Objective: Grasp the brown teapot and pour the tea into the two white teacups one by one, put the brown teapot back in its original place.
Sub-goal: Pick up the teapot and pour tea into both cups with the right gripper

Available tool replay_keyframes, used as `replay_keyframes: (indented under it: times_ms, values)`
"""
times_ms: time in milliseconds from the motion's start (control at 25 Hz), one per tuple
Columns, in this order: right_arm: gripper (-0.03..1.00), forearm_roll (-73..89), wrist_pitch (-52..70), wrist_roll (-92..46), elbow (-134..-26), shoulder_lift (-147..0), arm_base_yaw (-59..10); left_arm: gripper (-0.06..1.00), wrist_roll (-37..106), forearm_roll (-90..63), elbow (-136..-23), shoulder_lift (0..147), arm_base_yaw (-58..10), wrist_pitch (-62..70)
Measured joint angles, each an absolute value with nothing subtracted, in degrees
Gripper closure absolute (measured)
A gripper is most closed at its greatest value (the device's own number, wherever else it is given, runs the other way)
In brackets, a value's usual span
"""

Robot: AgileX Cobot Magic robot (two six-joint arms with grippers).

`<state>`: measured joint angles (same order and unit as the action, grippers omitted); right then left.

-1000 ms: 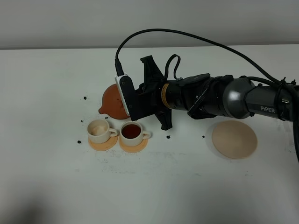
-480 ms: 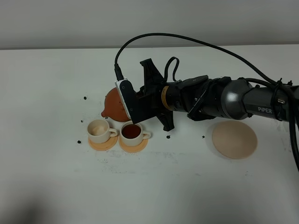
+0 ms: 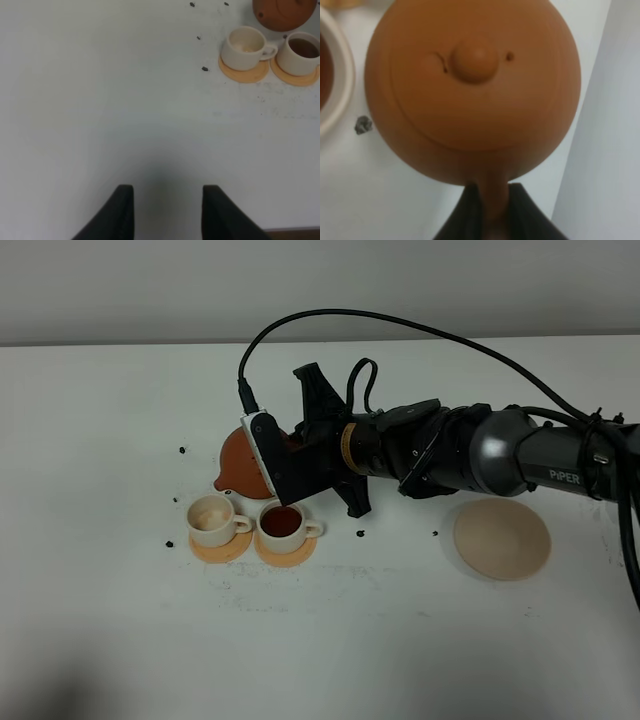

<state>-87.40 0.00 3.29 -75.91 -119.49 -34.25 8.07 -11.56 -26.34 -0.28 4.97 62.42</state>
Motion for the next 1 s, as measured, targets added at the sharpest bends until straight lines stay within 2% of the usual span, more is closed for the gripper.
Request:
replay_keyframes:
  times_ms: [1000]
  values:
    - [0.88, -88.3, 3.0, -0.8, -76.3, -119.4, -35.8, 0.63, 8.1, -11.6, -26.3, -0.3, 5.0, 62.4]
